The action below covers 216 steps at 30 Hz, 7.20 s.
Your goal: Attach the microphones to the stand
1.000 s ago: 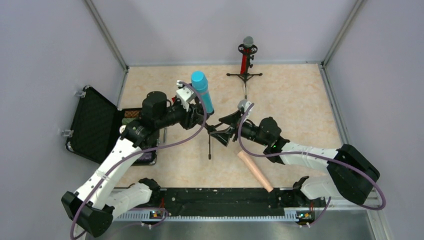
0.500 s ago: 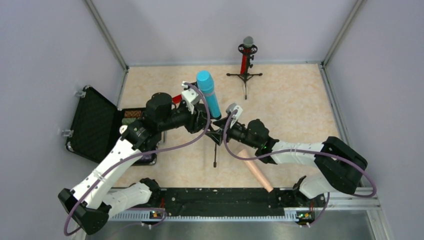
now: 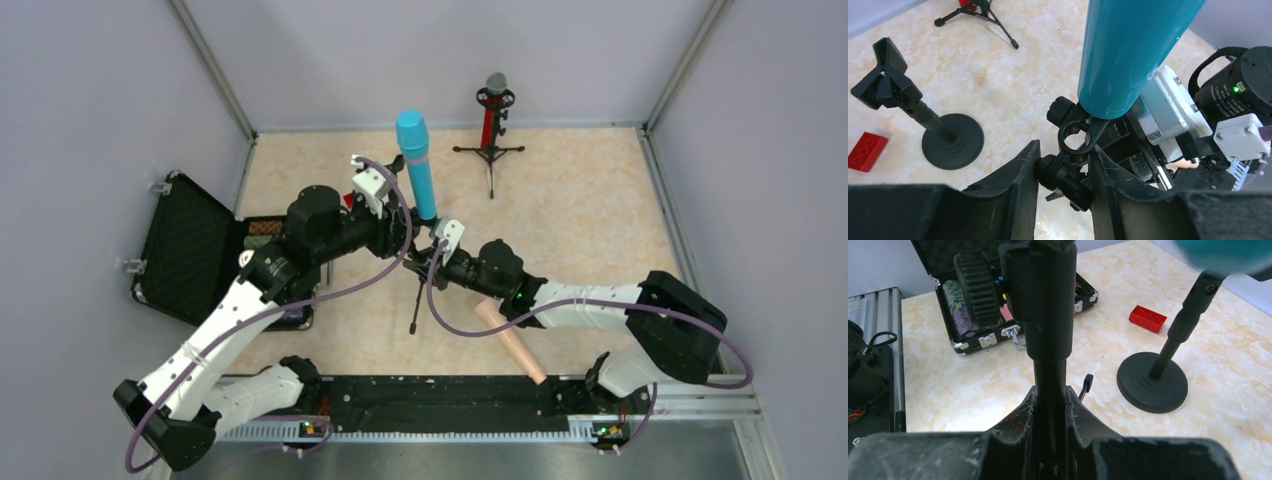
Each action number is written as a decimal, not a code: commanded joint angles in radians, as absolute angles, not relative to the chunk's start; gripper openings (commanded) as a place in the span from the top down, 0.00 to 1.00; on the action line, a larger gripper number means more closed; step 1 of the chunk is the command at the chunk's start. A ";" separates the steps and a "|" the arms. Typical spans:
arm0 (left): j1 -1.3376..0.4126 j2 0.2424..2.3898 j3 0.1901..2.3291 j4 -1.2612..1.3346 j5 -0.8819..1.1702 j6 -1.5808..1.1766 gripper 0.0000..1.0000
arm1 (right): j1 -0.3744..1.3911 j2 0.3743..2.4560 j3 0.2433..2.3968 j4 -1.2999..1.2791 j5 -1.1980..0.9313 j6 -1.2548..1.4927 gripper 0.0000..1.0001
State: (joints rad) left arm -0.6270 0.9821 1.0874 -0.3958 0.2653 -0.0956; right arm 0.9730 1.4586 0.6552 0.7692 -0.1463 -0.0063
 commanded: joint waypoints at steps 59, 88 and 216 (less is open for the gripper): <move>-0.632 0.860 1.272 -0.119 0.225 -0.019 1.00 | 0.954 1.393 0.654 0.476 -0.032 -0.042 0.57; -0.633 1.063 1.105 0.143 0.202 -0.117 1.00 | 0.772 0.843 0.579 0.264 -0.259 0.340 0.01; -0.279 1.583 1.367 -0.202 0.392 0.074 0.12 | 0.161 1.063 0.403 0.411 -0.722 0.762 0.04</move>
